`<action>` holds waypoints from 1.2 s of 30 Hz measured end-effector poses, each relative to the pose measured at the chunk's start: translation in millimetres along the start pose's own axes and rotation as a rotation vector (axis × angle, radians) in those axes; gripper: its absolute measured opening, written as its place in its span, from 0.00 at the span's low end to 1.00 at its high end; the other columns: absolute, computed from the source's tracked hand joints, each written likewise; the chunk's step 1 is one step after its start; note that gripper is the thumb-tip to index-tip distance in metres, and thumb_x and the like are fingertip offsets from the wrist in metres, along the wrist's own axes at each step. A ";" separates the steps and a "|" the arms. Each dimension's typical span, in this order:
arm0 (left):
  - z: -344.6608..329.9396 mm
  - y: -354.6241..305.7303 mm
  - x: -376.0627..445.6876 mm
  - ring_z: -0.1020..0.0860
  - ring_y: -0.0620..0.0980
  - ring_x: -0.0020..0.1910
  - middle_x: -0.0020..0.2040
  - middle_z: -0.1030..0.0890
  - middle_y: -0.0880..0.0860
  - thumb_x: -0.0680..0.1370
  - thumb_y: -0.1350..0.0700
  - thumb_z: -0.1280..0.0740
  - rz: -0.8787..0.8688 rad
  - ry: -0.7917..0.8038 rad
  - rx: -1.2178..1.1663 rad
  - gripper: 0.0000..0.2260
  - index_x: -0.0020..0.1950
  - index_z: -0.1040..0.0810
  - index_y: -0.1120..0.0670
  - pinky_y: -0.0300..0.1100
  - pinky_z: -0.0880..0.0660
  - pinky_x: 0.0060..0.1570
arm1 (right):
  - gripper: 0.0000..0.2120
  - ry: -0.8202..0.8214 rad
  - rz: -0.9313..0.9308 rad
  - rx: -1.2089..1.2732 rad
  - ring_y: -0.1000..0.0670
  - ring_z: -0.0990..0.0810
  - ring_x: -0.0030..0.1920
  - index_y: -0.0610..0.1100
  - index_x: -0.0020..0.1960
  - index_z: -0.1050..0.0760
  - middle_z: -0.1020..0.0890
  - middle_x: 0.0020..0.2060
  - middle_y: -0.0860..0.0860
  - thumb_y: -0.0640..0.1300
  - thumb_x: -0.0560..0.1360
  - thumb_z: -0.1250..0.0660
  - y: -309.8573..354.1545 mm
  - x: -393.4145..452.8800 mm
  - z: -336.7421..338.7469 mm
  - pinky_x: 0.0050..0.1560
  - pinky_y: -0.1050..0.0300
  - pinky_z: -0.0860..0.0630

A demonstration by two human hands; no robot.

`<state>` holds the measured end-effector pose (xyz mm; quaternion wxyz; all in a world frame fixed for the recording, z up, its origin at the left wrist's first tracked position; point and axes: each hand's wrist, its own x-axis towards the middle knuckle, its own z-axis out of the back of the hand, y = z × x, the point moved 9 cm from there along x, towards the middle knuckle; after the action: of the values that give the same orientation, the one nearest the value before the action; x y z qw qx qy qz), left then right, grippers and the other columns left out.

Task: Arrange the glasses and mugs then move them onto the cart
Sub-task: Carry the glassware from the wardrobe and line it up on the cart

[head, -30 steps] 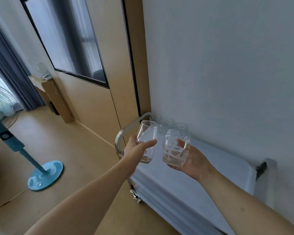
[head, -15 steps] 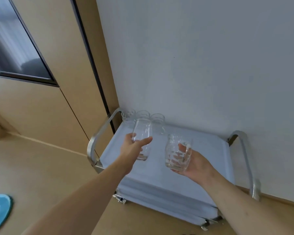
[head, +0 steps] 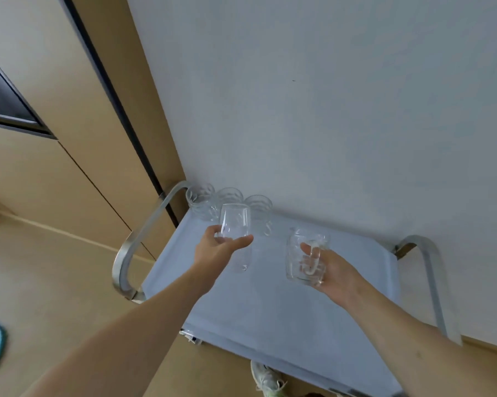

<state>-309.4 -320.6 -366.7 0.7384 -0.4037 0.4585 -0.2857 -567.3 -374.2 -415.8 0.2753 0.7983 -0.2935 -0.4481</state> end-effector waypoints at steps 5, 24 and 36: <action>-14.2 4.0 32.2 0.19 0.49 0.53 0.56 0.20 0.50 0.62 0.41 0.17 0.044 -0.043 0.076 0.39 0.68 0.31 0.47 0.46 0.24 0.54 | 0.43 -0.141 -0.031 -0.134 0.46 0.19 0.47 0.42 0.66 0.26 0.20 0.52 0.46 0.49 0.55 0.13 16.8 60.9 42.1 0.44 0.53 0.23; -55.7 19.3 83.1 0.22 0.48 0.59 0.60 0.25 0.48 0.64 0.50 0.16 -0.048 -0.208 0.239 0.35 0.62 0.34 0.49 0.45 0.23 0.60 | 0.50 -0.028 0.169 -0.525 0.53 0.28 0.69 0.54 0.71 0.33 0.26 0.66 0.55 0.32 0.55 0.16 50.7 167.9 59.8 0.67 0.53 0.28; -62.0 20.9 99.9 0.22 0.47 0.60 0.60 0.24 0.48 0.64 0.50 0.16 -0.061 -0.182 0.234 0.35 0.62 0.34 0.49 0.41 0.24 0.58 | 0.49 0.080 0.192 -0.735 0.64 0.24 0.61 0.65 0.63 0.30 0.25 0.60 0.61 0.27 0.56 0.17 60.3 180.4 61.7 0.53 0.73 0.27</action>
<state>-323.0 -409.7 -444.9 0.8100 -0.3528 0.3405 -0.3218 -557.9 -554.9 -500.8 0.5953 0.6319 -0.1756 -0.4642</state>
